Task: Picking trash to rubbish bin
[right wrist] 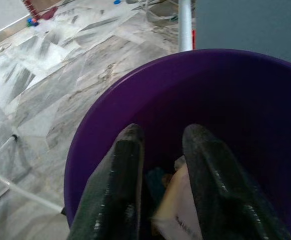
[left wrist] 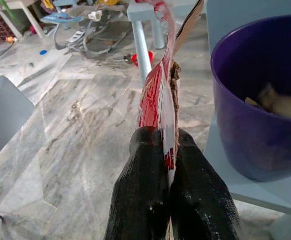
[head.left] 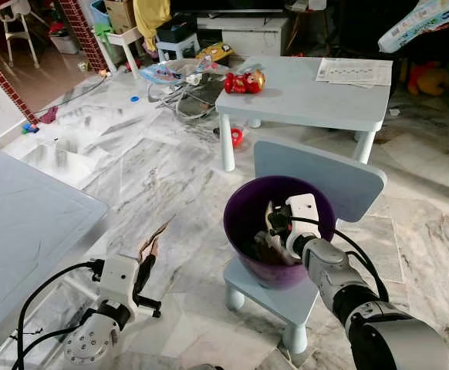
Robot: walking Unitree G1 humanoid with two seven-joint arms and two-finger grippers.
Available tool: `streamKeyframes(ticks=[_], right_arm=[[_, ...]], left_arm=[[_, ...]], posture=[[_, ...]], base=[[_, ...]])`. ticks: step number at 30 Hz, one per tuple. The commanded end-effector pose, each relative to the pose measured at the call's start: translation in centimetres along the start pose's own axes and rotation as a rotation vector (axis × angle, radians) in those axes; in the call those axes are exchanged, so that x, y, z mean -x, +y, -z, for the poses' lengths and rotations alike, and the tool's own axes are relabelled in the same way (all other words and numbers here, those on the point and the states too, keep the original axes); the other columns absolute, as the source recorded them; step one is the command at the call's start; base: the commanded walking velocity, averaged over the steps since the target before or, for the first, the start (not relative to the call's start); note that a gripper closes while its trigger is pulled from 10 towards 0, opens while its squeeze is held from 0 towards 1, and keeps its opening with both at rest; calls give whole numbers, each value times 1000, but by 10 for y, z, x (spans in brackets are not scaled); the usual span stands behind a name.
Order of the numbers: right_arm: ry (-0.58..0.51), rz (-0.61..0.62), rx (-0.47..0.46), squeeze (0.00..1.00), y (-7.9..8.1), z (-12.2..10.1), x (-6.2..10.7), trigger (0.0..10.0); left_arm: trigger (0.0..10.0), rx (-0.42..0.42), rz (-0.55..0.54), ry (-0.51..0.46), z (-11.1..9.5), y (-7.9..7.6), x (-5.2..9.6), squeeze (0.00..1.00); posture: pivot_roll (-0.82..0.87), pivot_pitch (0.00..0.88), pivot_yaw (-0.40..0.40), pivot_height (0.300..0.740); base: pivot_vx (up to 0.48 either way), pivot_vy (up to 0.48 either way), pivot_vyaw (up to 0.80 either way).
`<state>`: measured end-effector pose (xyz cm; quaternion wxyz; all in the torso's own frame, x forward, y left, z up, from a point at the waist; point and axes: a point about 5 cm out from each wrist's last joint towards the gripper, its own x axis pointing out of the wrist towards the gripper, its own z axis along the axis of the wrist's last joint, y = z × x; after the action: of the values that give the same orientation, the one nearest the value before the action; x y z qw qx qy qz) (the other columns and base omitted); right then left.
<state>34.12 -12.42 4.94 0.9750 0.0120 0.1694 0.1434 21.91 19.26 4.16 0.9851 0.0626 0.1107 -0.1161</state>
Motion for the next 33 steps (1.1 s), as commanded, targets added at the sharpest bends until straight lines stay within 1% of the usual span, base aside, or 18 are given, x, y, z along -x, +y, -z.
streamKeyframes(ticks=[1, 8, 10, 13, 15, 17, 18, 19, 20, 21, 22, 23, 24, 26, 28, 30, 32, 33], right_arm=[[-3, -3, 6, 1000, 3, -3, -2, 10000], [-8, 31, 27, 1000, -1, -1, 0, 10000], [-59, 49, 66, 1000, -3, -7, 1, 10000], [-45, 82, 108, 1000, -7, 0, 5, 10000], [-44, 83, 102, 1000, -7, 3, 7, 10000], [-80, 71, 87, 1000, -4, 8, 14, 10000], [-116, 44, 92, 1000, 2, 9, 21, 10000], [-116, 44, 92, 1000, 2, 9, 21, 10000], [-140, -11, 60, 1000, 13, 6, 28, 10000], [-140, -41, 56, 1000, 19, 5, 33, 10000], [-140, -41, 56, 1000, 19, 5, 33, 10000], [-137, -116, 56, 1000, 30, 1, 42, 10000], [-111, -147, 57, 988, 34, 2, 46, 10000], [-80, -150, 66, 945, 34, 0, 54, 10000], [-76, -123, 65, 945, 30, -3, 61, 10000], [-72, -119, 40, 953, 26, -9, 74, 10000], [-53, -113, 39, 957, 23, -10, 80, 10000], [-25, -106, 41, 957, 21, -10, 88, 10000]], left_arm=[[0, -15, -7, 2, -3, 4, 1, 0], [0, 0, 6, -21, -10, 3, -6, 0], [0, 9, 31, -50, -19, -1, -18, 0], [0, 14, 49, -73, -26, -6, -30, 0], [0, 20, 58, -79, -28, -8, -34, 0], [0, 31, 84, -96, -34, -12, -45, 0], [0, 35, 109, -109, -38, -16, -54, 0], [0, 35, 109, -109, -38, -16, -54, 0], [0, 35, 127, -112, -42, -20, -64, 0], [0, 35, 138, -113, -44, -22, -69, 0], [0, 35, 138, -113, -44, -22, -69, 0], [0, 37, 167, -114, -47, -28, -79, 0], [0, 39, 180, -116, -49, -32, -84, 0], [0, 43, 203, -116, -53, -39, -92, 0], [0, 47, 219, -118, -55, -44, -98, 0], [0, 51, 243, -115, -58, -53, -107, 0], [0, 59, 249, -108, -60, -58, -112, 0], [0, 66, 253, -98, -61, -63, -116, 0]], posture=[[139, 93, 141, 740], [113, 87, 138, 740], [92, 85, 135, 740], [67, 83, 126, 740], [60, 82, 124, 740], [36, 82, 123, 740], [4, 83, 128, 740], [4, 83, 128, 740], [-30, 84, 138, 740], [-48, 86, 144, 740], [-48, 86, 144, 740], [-79, 87, 152, 740], [-97, 89, 157, 740], [-141, 94, 163, 740], [-154, 97, 164, 740], [-193, 105, 165, 740], [-210, 110, 165, 740], [-234, 118, 166, 740]], base=[[0, 0, 0], [0, 0, 0], [0, 0, 0], [0, 0, 0], [0, 0, 0], [0, 0, 0], [0, 0, 0], [0, 0, 0], [0, 0, 0], [0, 0, 0], [0, 0, 0], [0, 0, 0], [0, 0, 0], [0, 0, 0], [0, 0, 0], [0, 0, 0], [0, 0, 0], [0, 0, 0]])
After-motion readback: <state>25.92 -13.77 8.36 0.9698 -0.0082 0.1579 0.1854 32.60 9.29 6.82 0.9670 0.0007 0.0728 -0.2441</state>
